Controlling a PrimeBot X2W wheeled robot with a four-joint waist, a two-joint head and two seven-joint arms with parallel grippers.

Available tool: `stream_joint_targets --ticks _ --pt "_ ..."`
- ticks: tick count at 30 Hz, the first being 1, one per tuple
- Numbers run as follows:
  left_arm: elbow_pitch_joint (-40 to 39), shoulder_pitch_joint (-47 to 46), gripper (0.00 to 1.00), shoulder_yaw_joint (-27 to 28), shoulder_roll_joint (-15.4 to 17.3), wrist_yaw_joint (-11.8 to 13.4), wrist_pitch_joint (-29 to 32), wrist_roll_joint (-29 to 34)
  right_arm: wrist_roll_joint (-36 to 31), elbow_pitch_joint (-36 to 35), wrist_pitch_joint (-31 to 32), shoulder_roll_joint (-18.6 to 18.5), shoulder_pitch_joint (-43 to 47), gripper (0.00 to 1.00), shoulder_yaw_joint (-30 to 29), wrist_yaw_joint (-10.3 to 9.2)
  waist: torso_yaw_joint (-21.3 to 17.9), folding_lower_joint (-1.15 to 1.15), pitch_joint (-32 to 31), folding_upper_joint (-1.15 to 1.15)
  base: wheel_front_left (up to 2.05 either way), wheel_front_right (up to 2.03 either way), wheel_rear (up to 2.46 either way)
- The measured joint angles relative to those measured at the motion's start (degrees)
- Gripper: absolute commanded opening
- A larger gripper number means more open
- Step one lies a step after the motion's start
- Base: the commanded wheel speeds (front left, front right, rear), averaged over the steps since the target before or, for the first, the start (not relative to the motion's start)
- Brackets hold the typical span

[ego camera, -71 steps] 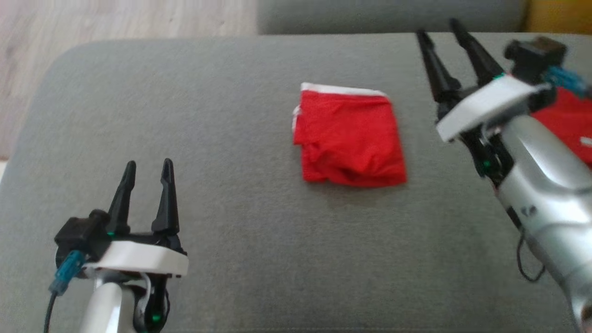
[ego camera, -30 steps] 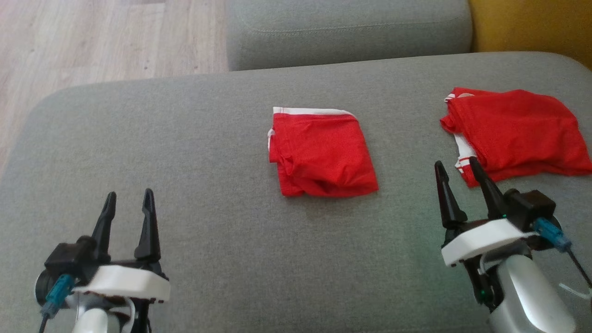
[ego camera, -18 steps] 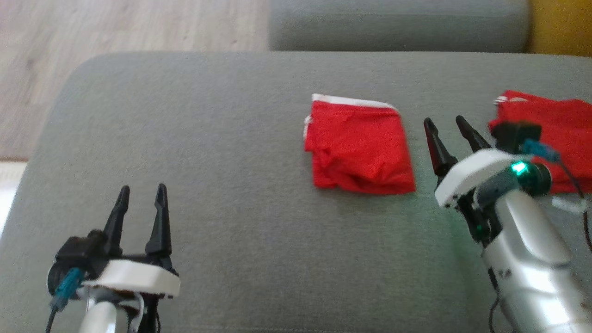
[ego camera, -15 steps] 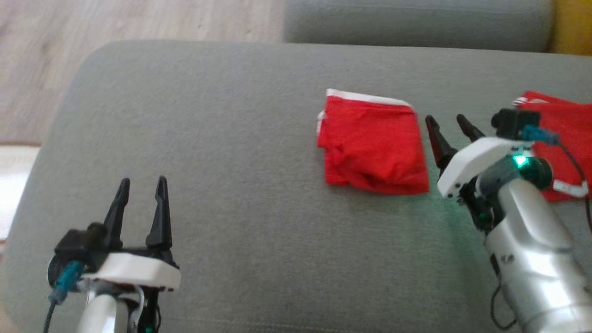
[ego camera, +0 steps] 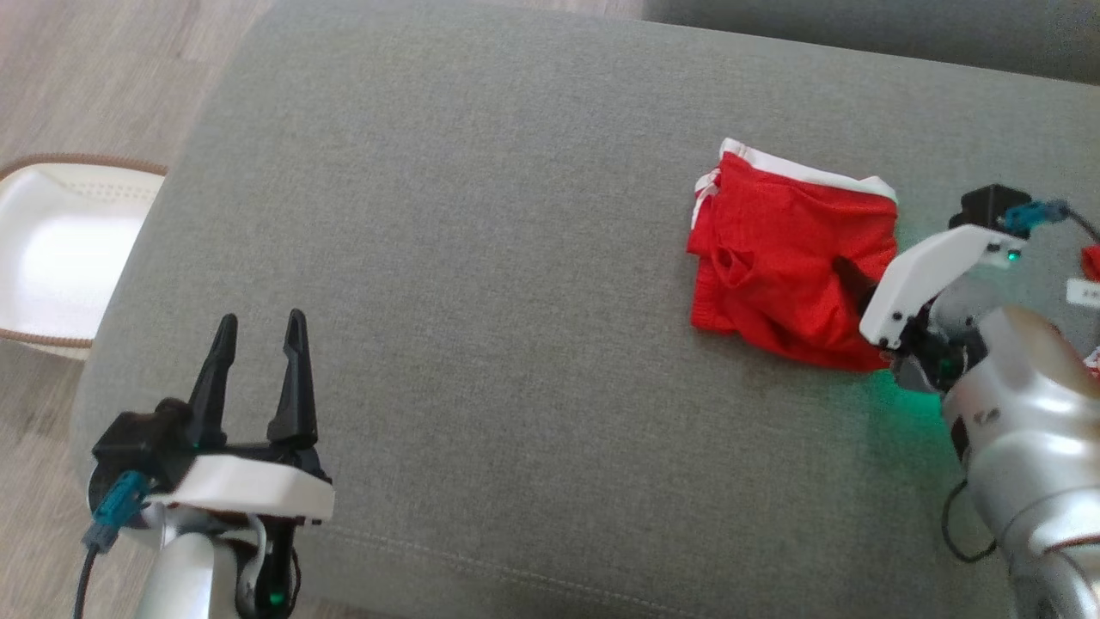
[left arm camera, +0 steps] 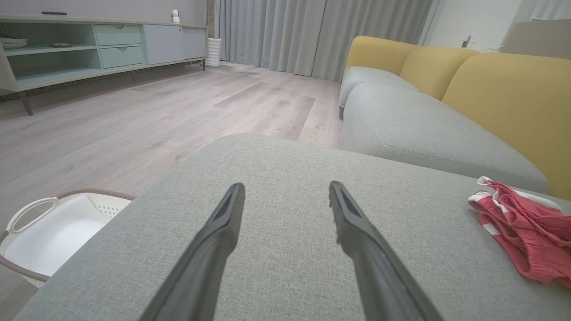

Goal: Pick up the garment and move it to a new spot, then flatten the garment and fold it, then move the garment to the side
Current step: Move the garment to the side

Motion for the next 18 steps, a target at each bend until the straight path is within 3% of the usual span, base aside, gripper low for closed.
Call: stream_joint_targets --ticks 5,6,8,9,18 --pt "0.19 -0.70 1.00 -0.20 -0.09 0.07 0.00 -0.60 0.00 3.97 3.68 -0.07 -3.38 1.00 -2.12 0.00 0.76 0.00 0.48 0.00 0.00 0.00 0.00" --pt "0.19 -0.77 1.00 -0.26 -0.11 0.07 0.00 -0.60 0.00 4.09 3.65 -0.03 -3.35 0.80 -2.32 0.00 0.72 -0.01 0.46 0.00 0.00 0.00 0.00" --pt "0.23 -0.77 1.00 -0.31 -0.12 0.13 0.00 -0.85 0.00 4.35 2.75 0.10 -3.34 0.04 -2.50 0.00 0.52 0.00 0.41 0.00 0.00 0.00 0.00" --pt "0.23 -0.77 1.00 -0.32 -0.12 0.14 0.00 -0.99 -0.01 4.43 1.87 0.19 -3.32 0.00 -2.48 0.00 0.35 0.00 0.38 0.00 0.00 0.00 0.00" --pt "0.20 -0.77 1.00 -0.78 -0.13 -0.01 0.00 0.04 -0.24 3.76 -6.57 0.91 -3.05 0.00 -1.15 0.00 -3.09 0.00 -1.18 0.00 0.00 0.00 0.00"
